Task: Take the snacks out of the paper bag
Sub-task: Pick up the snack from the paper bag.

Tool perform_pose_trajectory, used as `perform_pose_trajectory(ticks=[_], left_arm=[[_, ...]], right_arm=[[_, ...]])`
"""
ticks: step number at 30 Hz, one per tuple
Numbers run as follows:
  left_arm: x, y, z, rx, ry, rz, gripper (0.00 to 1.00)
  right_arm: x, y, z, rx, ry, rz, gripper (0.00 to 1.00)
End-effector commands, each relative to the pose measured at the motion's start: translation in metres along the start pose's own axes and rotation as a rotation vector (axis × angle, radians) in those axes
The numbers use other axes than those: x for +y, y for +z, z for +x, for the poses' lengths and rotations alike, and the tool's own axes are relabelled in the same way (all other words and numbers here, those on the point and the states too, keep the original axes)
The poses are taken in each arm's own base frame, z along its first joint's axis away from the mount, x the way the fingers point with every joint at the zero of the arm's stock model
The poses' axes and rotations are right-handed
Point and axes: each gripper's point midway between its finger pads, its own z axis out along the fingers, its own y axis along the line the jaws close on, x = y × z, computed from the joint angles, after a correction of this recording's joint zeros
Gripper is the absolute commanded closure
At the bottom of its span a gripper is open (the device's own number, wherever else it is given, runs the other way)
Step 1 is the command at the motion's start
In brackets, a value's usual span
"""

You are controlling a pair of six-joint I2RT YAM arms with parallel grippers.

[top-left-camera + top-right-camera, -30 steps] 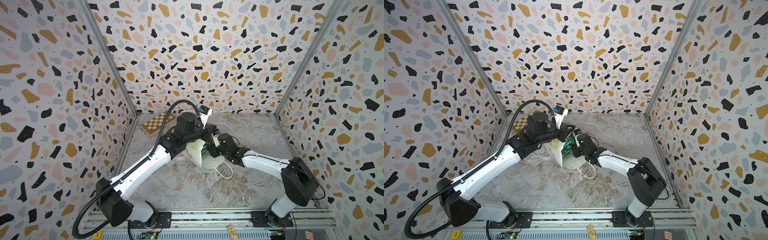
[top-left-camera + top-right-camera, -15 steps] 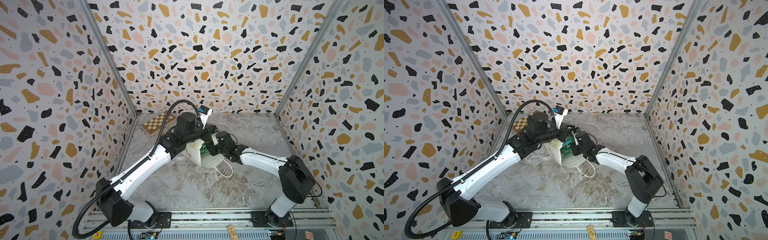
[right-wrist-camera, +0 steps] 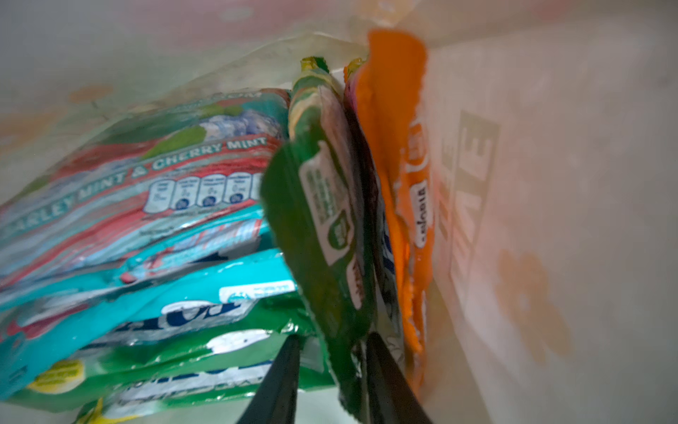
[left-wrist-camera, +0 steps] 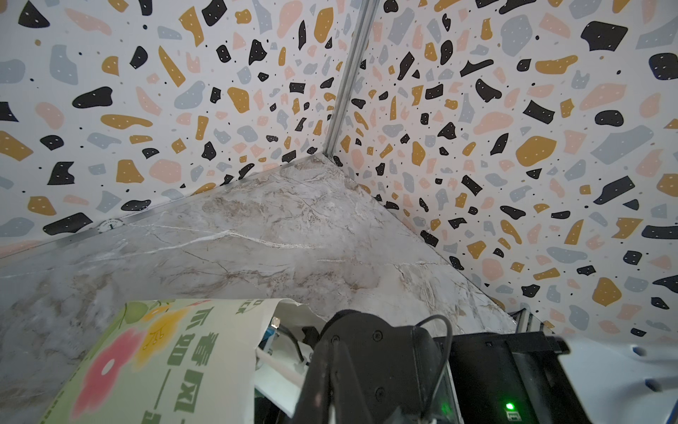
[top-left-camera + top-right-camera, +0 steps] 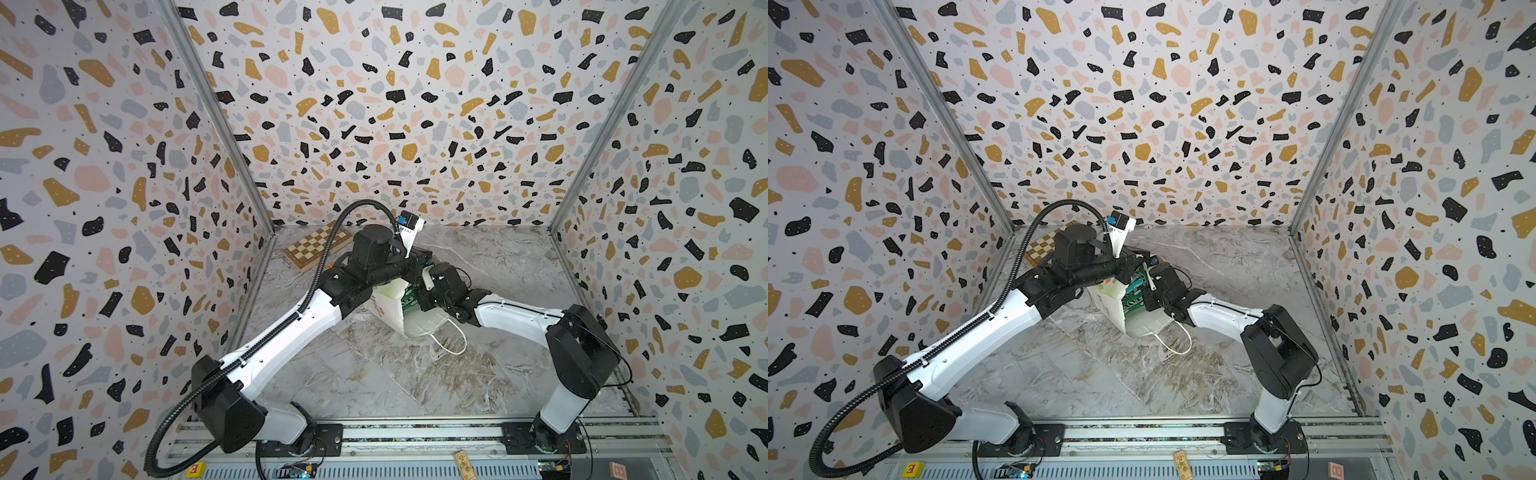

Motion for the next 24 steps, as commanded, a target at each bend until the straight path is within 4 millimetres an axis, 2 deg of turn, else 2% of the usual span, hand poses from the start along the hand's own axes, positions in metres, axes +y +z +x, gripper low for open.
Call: perform_pose_trajectory(ticks=[1, 13, 22, 24], left_arm=[[-0.031, -0.026, -0.045, -0.137, 0.043, 0.095, 1.0], [-0.03, -0.028, -0.045, -0.136, 0.048, 0.09, 1.0], [-0.03, -0.029, -0.046, -0.138, 0.051, 0.085, 1.0], [-0.029, -0.029, -0.046, -0.14, 0.051, 0.08, 1.0]], right_arm=[[-0.01, -0.003, -0.034, -0.092, 0.033, 0.023, 0.71], [-0.022, 0.012, -0.033, -0.1, 0.024, 0.051, 0.78], [-0.023, 0.025, -0.035, -0.109, -0.012, 0.049, 0.78], [-0.02, 0.023, -0.037, -0.116, -0.027, 0.034, 0.88]])
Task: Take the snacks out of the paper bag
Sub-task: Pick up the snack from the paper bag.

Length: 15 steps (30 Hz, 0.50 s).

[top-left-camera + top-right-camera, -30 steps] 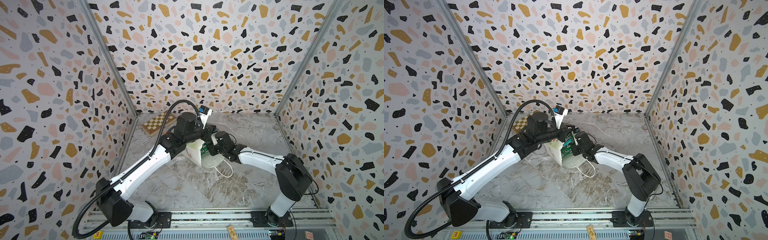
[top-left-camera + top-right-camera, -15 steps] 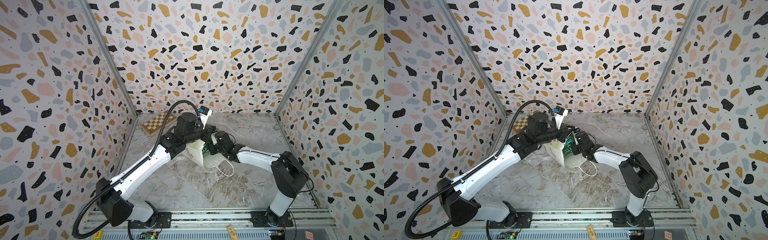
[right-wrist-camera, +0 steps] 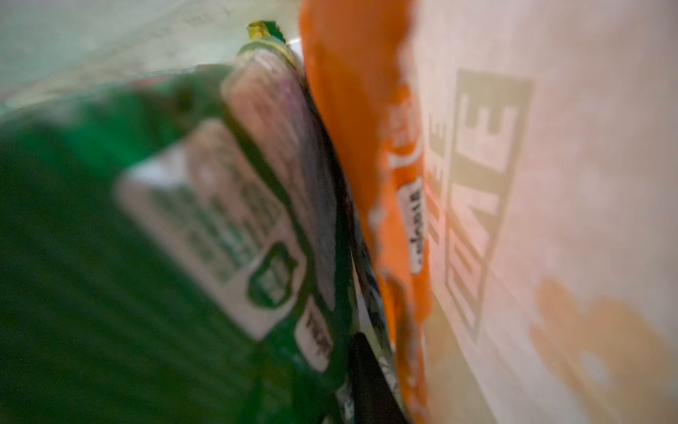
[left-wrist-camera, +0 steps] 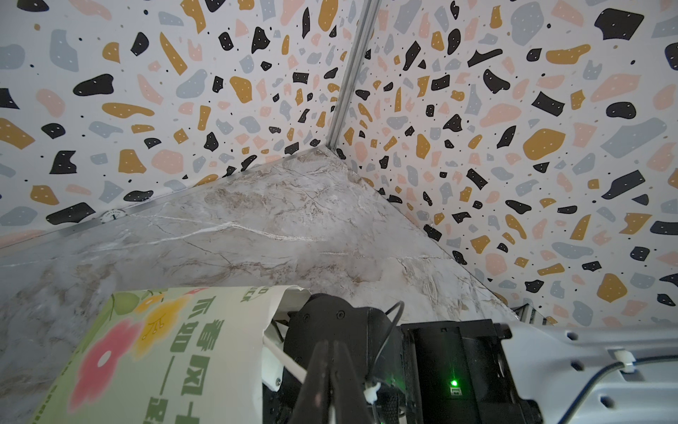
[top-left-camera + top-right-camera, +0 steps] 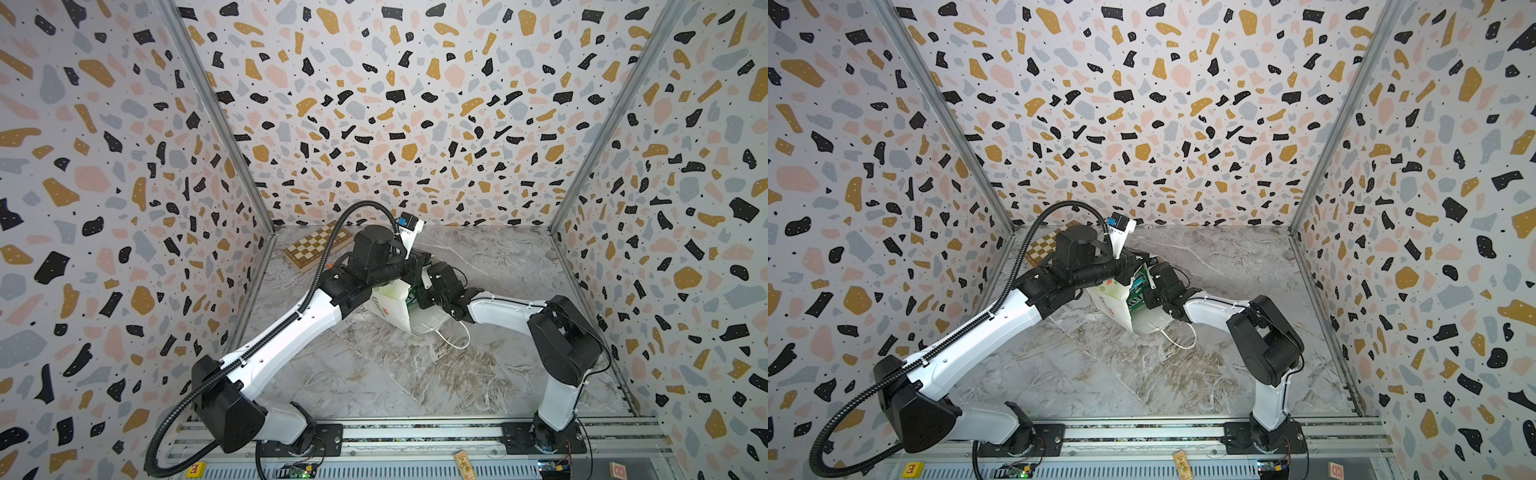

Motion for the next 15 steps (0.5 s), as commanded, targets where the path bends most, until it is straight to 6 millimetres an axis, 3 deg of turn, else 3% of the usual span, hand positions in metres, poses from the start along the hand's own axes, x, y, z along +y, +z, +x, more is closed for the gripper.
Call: perform_pose_trajectory(ticks=[1, 3, 15], left_arm=[[-0.03, -0.03, -0.05, -0.16, 0.054, 0.086, 1.0], [-0.028, -0.03, -0.05, -0.162, 0.051, 0.076, 1.0], [-0.002, -0.018, -0.042, -0.169, 0.001, -0.042, 1.0]], right_arm=[[-0.007, -0.009, -0.042, -0.118, 0.009, 0.01, 0.93], [-0.005, -0.017, -0.045, -0.14, 0.002, 0.002, 1.0], [0.008, -0.072, -0.048, -0.234, -0.037, -0.091, 1.0]])
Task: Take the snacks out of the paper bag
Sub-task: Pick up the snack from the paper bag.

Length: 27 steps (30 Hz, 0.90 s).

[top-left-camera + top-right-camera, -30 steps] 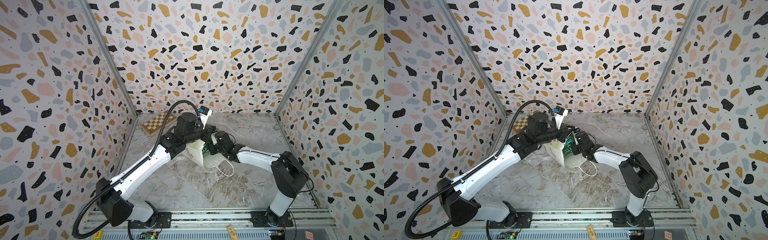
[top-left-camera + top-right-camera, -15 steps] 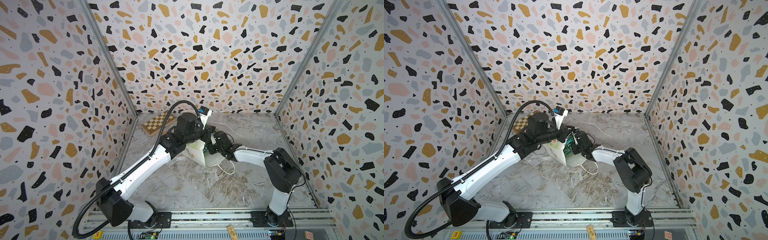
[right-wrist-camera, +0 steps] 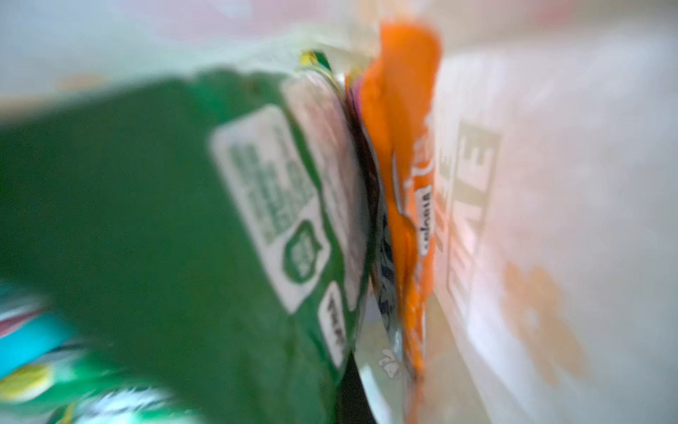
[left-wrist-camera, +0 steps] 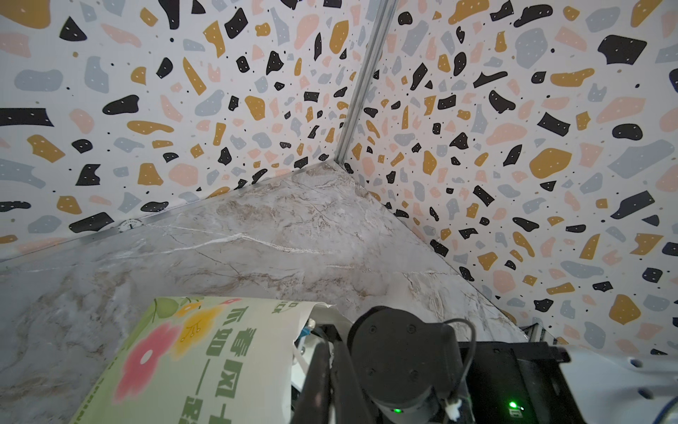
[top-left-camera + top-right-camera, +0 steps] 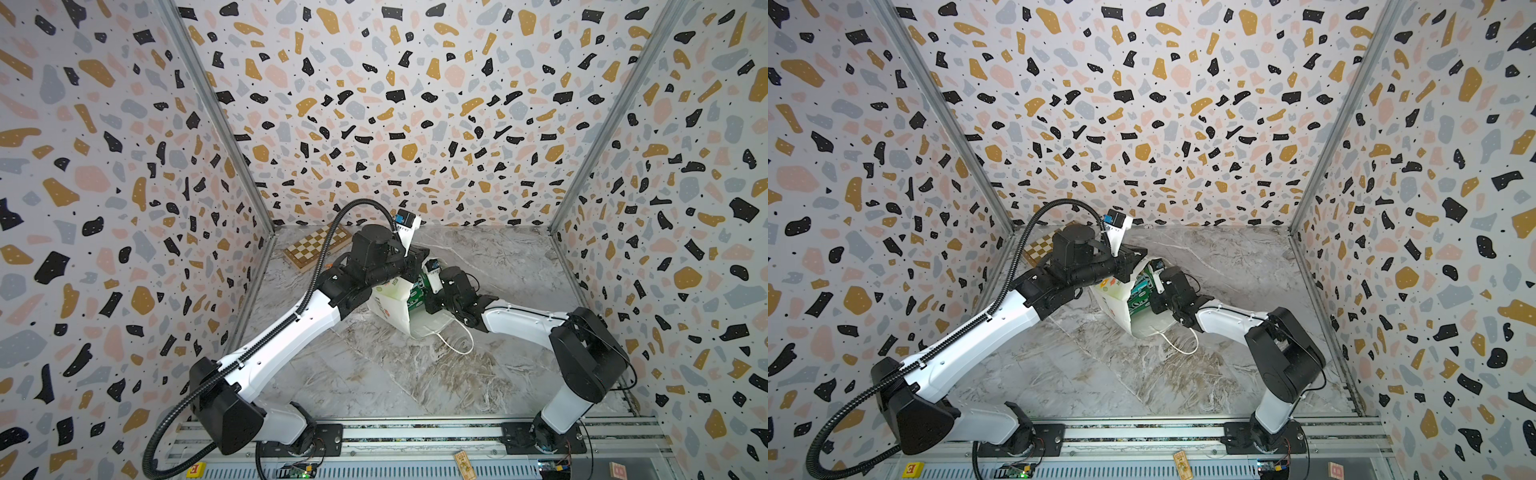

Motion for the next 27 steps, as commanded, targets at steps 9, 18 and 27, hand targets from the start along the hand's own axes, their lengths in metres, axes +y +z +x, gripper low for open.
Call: perform_pose_trajectory(ticks=[9, 18, 27], left_arm=[[0.015, -0.006, -0.023, -0.124, -0.042, -0.101, 1.0], [0.018, 0.0, -0.02, -0.126, -0.059, -0.109, 1.0], [0.013, 0.002, -0.018, -0.116, -0.05, -0.078, 1.0]], right_arm=[[0.016, -0.055, -0.045, -0.177, -0.056, -0.097, 1.0], [0.023, -0.089, -0.037, -0.184, -0.084, -0.139, 1.0], [0.031, -0.133, -0.038, -0.217, -0.115, -0.189, 1.0]])
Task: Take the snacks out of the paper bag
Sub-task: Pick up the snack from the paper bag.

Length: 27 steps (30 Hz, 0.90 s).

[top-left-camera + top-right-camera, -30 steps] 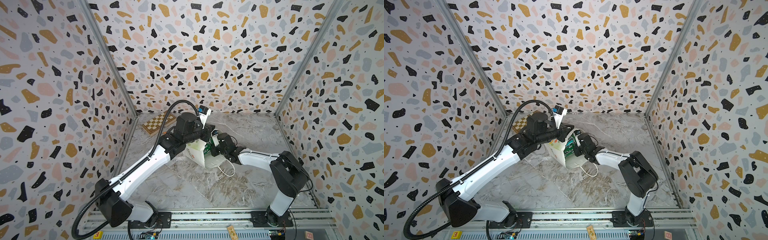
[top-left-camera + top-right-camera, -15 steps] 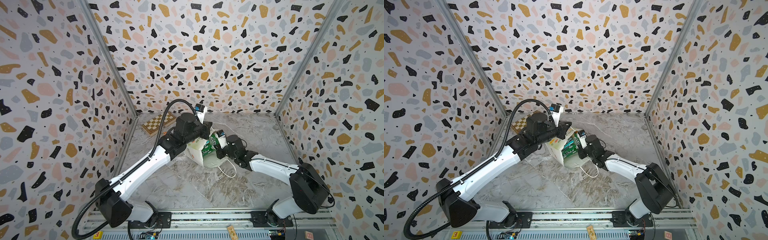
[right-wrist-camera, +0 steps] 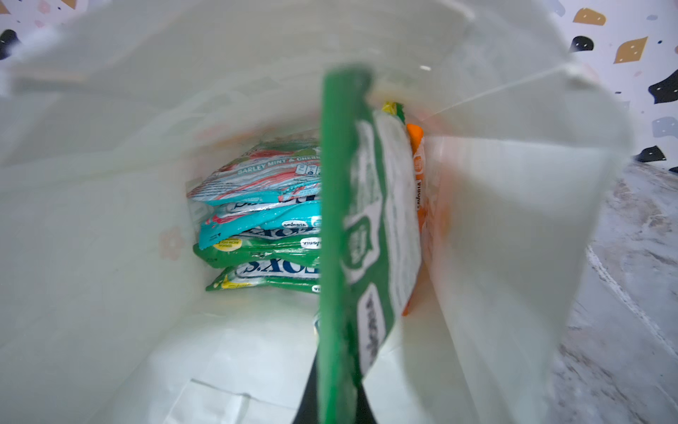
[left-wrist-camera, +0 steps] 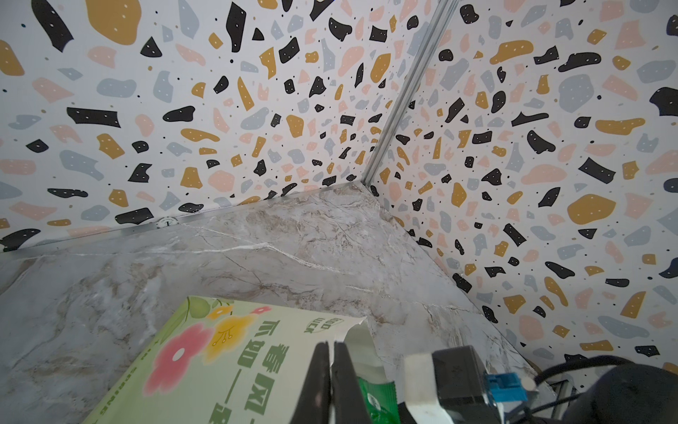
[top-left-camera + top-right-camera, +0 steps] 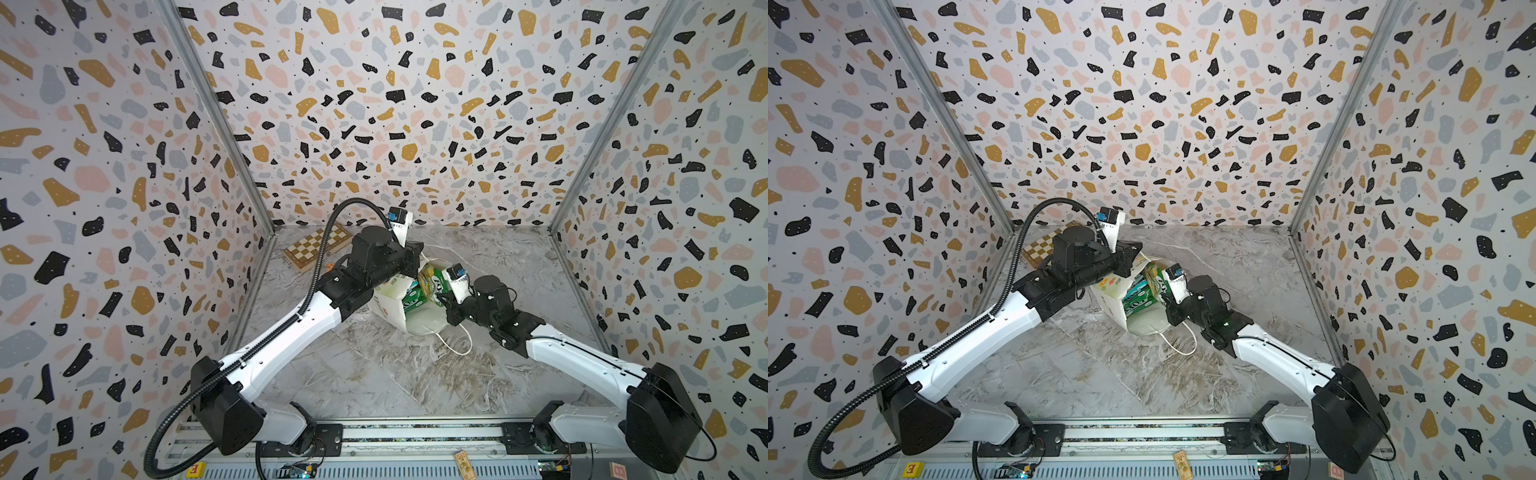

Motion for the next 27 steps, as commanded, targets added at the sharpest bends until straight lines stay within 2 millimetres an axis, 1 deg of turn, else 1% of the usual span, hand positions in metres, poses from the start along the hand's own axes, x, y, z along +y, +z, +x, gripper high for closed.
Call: perform_pose_trajectory(ticks=[1, 9, 15, 19, 21, 27], left_arm=[[-0.01, 0.0, -0.01, -0.045, 0.01, 0.043, 1.0], [-0.018, 0.0, -0.006, -0.02, 0.025, 0.091, 1.0], [-0.02, -0.001, -0.002, 0.0, 0.038, 0.105, 1.0], [-0.024, -0.001, 0.001, 0.011, 0.043, 0.126, 1.0], [-0.025, -0.001, 0.003, 0.019, 0.047, 0.137, 1.0], [-0.031, -0.004, 0.008, 0.042, 0.059, 0.165, 1.0]], right_arm=[[0.011, -0.027, -0.029, -0.087, -0.04, -0.037, 1.0], [0.009, -0.075, -0.049, -0.149, -0.068, 0.012, 1.0], [-0.002, -0.106, -0.064, -0.194, -0.073, 0.099, 1.0], [-0.009, -0.126, -0.078, -0.238, -0.072, 0.152, 1.0], [-0.017, -0.135, -0.083, -0.254, -0.064, 0.198, 1.0], [-0.058, -0.151, -0.089, -0.251, -0.003, 0.35, 1.0]])
